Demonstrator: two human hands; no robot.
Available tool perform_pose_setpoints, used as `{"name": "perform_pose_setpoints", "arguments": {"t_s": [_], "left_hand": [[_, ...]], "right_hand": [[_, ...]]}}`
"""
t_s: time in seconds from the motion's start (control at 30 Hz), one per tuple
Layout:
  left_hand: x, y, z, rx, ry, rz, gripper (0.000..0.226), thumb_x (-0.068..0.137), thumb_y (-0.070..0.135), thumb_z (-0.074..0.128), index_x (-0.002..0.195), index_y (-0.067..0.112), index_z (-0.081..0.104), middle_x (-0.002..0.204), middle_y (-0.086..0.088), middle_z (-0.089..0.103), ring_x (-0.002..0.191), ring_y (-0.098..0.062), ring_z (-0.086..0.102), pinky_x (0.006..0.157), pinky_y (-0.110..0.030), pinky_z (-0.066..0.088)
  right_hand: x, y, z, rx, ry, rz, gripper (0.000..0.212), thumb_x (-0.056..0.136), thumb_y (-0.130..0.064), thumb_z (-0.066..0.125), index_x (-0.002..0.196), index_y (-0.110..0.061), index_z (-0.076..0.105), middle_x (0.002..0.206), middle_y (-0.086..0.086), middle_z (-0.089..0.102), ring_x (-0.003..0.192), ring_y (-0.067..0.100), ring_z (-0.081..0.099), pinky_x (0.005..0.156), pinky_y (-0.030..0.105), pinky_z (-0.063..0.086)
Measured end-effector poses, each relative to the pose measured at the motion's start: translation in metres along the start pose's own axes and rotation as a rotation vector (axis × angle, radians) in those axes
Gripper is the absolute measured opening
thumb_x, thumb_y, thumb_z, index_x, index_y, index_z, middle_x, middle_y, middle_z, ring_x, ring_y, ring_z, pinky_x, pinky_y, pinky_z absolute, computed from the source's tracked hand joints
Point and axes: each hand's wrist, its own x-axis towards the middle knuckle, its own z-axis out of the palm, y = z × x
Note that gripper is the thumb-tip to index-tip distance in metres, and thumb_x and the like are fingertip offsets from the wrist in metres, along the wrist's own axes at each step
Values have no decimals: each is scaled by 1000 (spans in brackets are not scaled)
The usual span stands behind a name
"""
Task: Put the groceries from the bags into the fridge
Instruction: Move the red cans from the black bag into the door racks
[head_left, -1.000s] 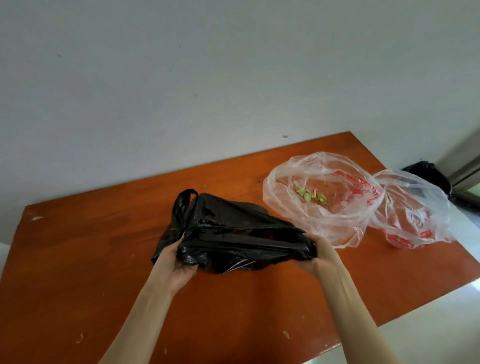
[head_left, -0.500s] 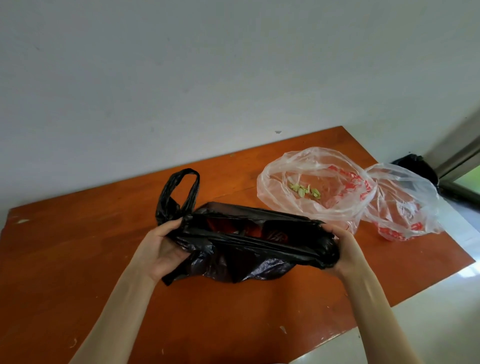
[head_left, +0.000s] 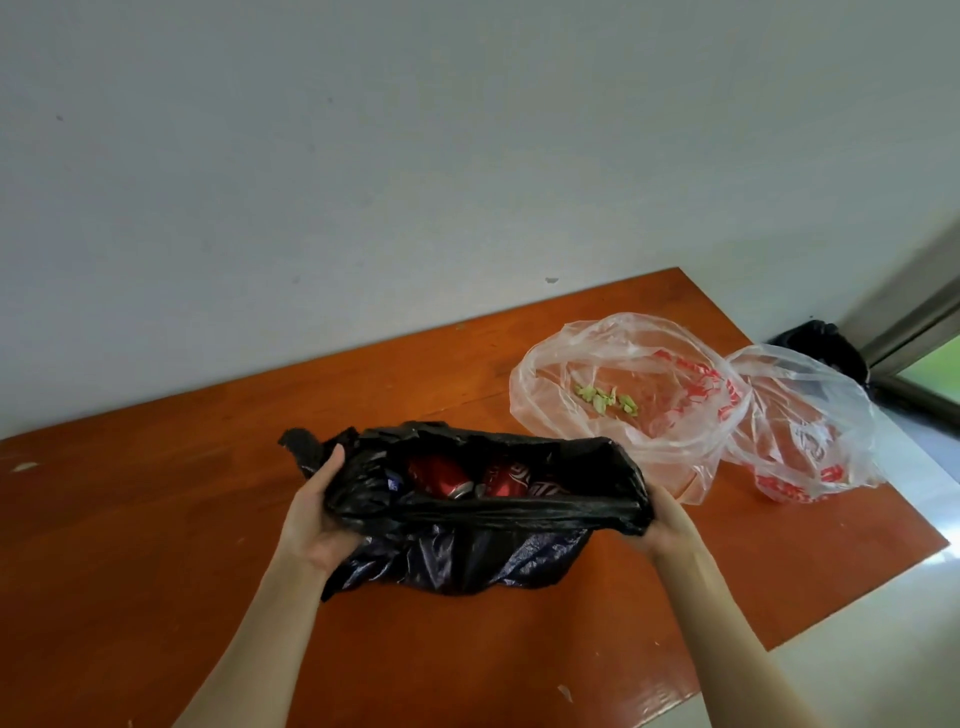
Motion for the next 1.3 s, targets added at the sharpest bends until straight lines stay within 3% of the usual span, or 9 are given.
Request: {"name": "perform_pose_setpoints", "arguments": {"t_s": [0.1, 0.23, 0.4, 0.5, 0.7, 0.87, 1.0, 1.13, 1.3], "left_hand": [[1, 3, -5, 154, 37, -126, 38, 83, 31, 53, 104, 3, 67, 107, -19, 69, 92, -31, 68, 72, -39, 57], [6, 14, -1, 435, 187, -182, 54, 69, 20, 73, 118, 2, 57, 118, -14, 62, 107, -30, 59, 91, -43, 46], [7, 17, -8, 990, 553, 214, 100, 60, 54, 78, 139, 13, 32, 139, -12, 40, 125, -34, 42, 100, -50, 39], [-3, 14, 7, 1436, 722, 648, 87, 77, 43, 69, 144, 16, 20, 146, -18, 26, 135, -37, 24, 107, -56, 25], [11, -10, 52, 2075, 31, 1308, 36, 78, 23, 67, 114, 22, 62, 123, -9, 54, 118, -29, 44, 98, -52, 34], [50, -23, 54, 2379, -227, 772, 53, 87, 34, 59, 137, 32, 39, 141, -3, 37, 131, -25, 33, 104, -48, 30], [62, -25, 53, 2141, -137, 739, 27, 96, 25, 47, 120, 21, 59, 118, 0, 52, 105, -18, 53, 75, -32, 50], [72, 2, 70, 1556, 42, 335, 20, 97, 18, 47, 91, 10, 64, 90, -8, 61, 83, -27, 56, 72, -31, 40], [84, 37, 83, 865, 257, 2, 14, 84, 23, 60, 79, 10, 60, 77, -11, 59, 68, -27, 55, 65, -32, 42]], "right_hand": [[12, -5, -4, -87, 164, 47, 22, 92, -20, 51, 85, 0, 59, 58, 13, 62, 48, 23, 62, 40, 27, 52], [13, -10, -6, -470, 229, 42, 43, 91, -46, 50, 95, -5, 62, 76, 13, 64, 69, 26, 61, 56, 33, 53], [5, -10, -17, -1190, 581, -249, 51, 85, -48, 59, 102, 0, 62, 78, 10, 64, 70, 28, 62, 57, 35, 51], [-6, -5, -12, -1504, 767, -571, 51, 88, -52, 51, 123, -15, 58, 106, 13, 68, 93, 34, 63, 70, 34, 48], [-9, -11, -1, -1484, 828, -861, 39, 85, -46, 59, 98, -8, 62, 101, 13, 66, 107, 33, 50, 89, 43, 41], [-5, -7, -14, -1447, 677, -669, 75, 73, -84, 31, 92, -20, 66, 104, 17, 59, 104, 31, 50, 85, 42, 42], [-7, 14, 4, -1497, 549, -328, 121, 53, -96, 35, 142, -15, 26, 142, 15, 41, 129, 37, 40, 101, 57, 37], [-1, 34, 8, -1698, 577, -380, 45, 89, -38, 53, 122, -7, 54, 131, 12, 48, 122, 32, 39, 91, 44, 40], [-3, 14, -15, -492, 295, -165, 20, 89, 1, 45, 96, -1, 63, 84, 17, 69, 65, 24, 64, 54, 27, 50]]}}
